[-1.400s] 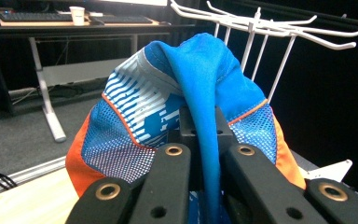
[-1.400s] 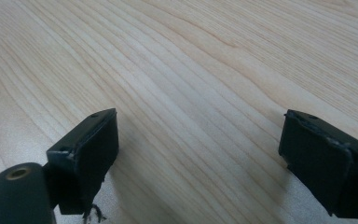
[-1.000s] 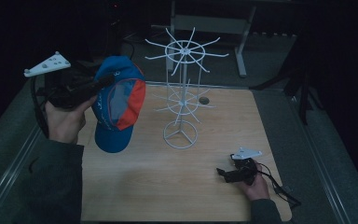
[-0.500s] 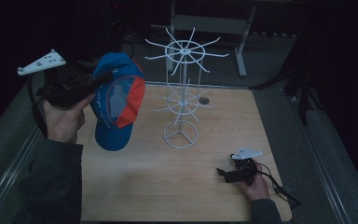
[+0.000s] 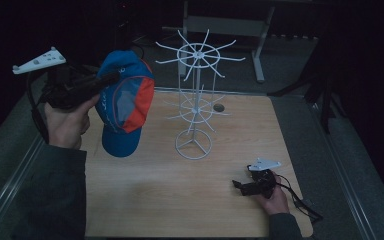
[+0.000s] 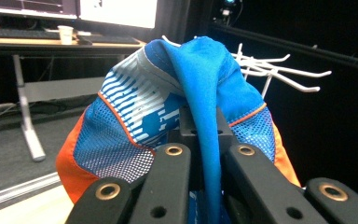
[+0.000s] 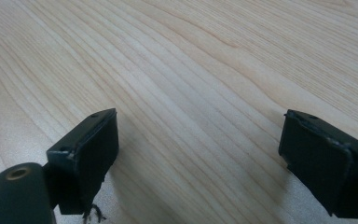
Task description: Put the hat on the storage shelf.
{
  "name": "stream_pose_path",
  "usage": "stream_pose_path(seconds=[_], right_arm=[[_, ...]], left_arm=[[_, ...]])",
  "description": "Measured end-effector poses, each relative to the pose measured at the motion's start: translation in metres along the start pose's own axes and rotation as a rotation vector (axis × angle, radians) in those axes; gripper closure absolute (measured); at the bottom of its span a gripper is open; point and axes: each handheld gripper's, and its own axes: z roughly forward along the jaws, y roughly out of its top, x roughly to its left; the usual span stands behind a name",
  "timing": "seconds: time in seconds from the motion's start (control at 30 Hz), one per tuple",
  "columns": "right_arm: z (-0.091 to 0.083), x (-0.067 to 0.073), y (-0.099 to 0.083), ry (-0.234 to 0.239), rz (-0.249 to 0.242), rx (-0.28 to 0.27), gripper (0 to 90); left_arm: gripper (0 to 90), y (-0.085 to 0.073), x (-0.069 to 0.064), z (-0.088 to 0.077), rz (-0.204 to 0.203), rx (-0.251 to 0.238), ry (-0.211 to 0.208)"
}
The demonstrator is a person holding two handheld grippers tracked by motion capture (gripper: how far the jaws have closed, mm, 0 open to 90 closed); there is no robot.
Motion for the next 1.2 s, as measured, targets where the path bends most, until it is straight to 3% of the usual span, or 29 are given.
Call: stream_pose_path(seconds=[0.87,1.0,1.2], right_arm=[[0.0,0.0,0.0,0.0,0.0,0.0,11.7],[0.0,0.0,0.0,0.0,0.0,0.0,11.7],[0.0,0.0,0.0,0.0,0.0,0.0,11.7]], left_arm=[[90.0,0.015,-0.005,0.001,0.01,-0.03,-0.041],[90.0,0.016,-0.006,0.0,0.015,-0.05,-0.075],[90.0,0.016,-0.008,0.001,0.022,-0.053,-0.086]])
